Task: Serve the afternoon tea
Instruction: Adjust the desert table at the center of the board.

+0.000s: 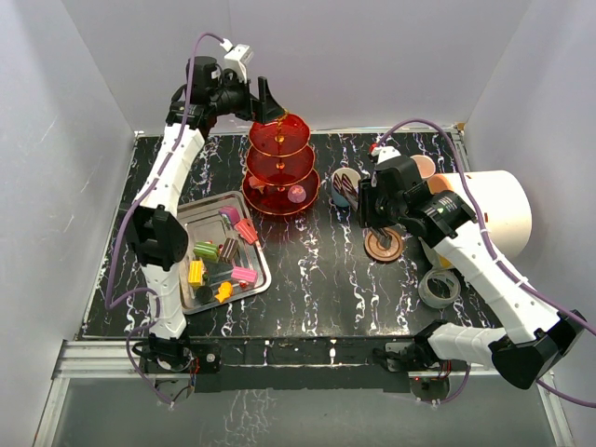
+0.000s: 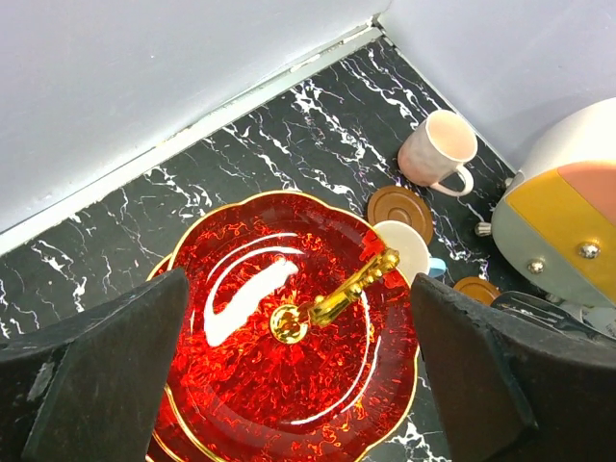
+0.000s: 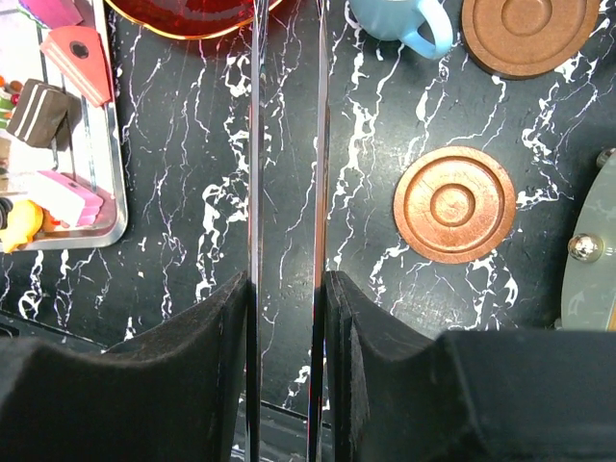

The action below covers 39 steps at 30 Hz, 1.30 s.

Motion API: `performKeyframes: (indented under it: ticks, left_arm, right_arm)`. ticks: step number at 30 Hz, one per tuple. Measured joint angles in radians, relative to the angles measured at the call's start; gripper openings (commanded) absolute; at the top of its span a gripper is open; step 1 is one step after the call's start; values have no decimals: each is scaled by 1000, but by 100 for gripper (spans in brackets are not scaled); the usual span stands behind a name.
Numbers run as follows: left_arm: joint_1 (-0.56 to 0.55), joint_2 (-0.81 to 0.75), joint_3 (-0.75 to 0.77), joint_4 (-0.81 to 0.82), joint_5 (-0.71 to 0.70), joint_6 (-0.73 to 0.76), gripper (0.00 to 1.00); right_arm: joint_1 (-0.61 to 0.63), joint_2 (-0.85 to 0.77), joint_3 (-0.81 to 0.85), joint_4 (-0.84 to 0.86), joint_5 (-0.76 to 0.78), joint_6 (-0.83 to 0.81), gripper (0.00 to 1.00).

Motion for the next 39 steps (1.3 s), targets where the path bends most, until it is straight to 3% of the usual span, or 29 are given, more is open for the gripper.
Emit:
performKeyframes:
  ticks: [3, 6, 11, 16, 18, 34, 36, 38, 39]
  left_arm:
    - [-7, -2, -16, 18, 3, 26, 95]
    - [-6, -11, -61, 31, 12, 40, 83]
    - [-11, -9, -57, 24, 44, 32, 59]
    - [-50, -8, -39, 21, 39, -8, 22]
    - [-69, -8, -43, 21, 23, -34, 17]
    - [-185, -242, -320, 32, -291, -229, 7]
    - [-198, -257, -333, 26, -319, -263, 12]
    - [-210, -275, -352, 19, -348, -304, 33]
    - [-214, -284, -362, 15, -358, -329, 37]
  right_arm:
    - [0, 0, 0, -11, 2, -3, 33]
    - [0, 0, 0, -13, 5, -6, 33]
    - [0, 1, 0, -13, 5, -16, 33]
    - [0, 5, -1, -10, 3, -17, 33]
    - [0, 5, -2, -7, 2, -16, 33]
    - [0, -8, -4, 3, 31, 10, 33]
    - [0, -14, -4, 2, 31, 13, 33]
    - [0, -20, -4, 2, 30, 19, 33]
    - [0, -25, -8, 4, 27, 25, 33]
